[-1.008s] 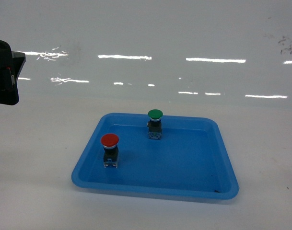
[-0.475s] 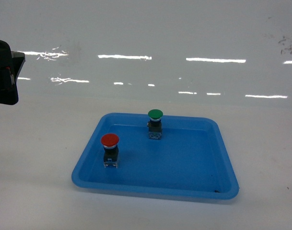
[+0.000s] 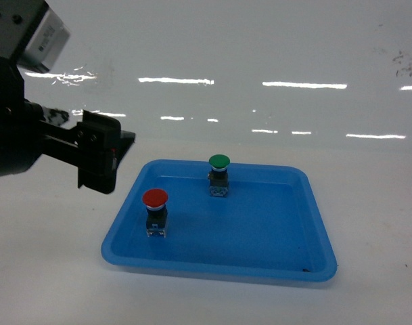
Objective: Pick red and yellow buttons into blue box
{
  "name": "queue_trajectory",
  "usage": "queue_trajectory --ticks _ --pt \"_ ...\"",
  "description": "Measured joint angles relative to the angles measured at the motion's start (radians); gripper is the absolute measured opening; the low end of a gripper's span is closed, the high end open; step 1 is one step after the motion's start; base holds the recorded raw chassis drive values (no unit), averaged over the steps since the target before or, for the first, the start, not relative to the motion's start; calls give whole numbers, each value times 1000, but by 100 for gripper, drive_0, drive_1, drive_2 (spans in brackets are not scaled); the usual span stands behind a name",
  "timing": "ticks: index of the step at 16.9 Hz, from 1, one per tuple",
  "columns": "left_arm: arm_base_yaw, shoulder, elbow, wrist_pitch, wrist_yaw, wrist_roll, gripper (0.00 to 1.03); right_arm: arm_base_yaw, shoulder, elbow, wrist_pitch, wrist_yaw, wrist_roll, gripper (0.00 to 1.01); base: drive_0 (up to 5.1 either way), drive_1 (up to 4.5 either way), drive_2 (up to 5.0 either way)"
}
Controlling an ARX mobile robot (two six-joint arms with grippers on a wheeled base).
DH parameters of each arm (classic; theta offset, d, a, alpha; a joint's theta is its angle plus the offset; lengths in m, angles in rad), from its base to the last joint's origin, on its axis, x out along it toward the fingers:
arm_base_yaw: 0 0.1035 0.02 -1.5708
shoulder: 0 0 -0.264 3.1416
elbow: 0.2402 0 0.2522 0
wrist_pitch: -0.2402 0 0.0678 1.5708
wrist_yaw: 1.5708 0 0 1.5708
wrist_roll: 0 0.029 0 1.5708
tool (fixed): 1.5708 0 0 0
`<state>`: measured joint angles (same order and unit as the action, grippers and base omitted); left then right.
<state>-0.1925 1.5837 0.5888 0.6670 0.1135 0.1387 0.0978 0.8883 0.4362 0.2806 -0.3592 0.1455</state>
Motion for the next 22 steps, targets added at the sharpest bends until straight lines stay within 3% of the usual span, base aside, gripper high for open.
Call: queue_trajectory --ticks 2,3,5,12,15,19,22 --pt "-16 45 21 4 33 -12 98 0 0 0 0 0 0 26 0 0 0" --pt "-24 76 37 5 24 -12 98 0 0 0 0 0 0 26 0 0 0" --pt "-34 138 61 42 -49 6 98 0 0 0 0 0 0 26 0 0 0" --pt "-33 143 62 40 -58 24 98 0 0 0 0 0 0 26 0 0 0" --pt "-34 182 100 20 113 -27 98 0 0 0 0 0 0 26 0 0 0" --pt "-37 269 174 -48 167 -51 98 0 0 0 0 0 0 26 0 0 0" --pt "-40 346 201 -31 145 -32 98 0 0 0 0 0 0 26 0 0 0"
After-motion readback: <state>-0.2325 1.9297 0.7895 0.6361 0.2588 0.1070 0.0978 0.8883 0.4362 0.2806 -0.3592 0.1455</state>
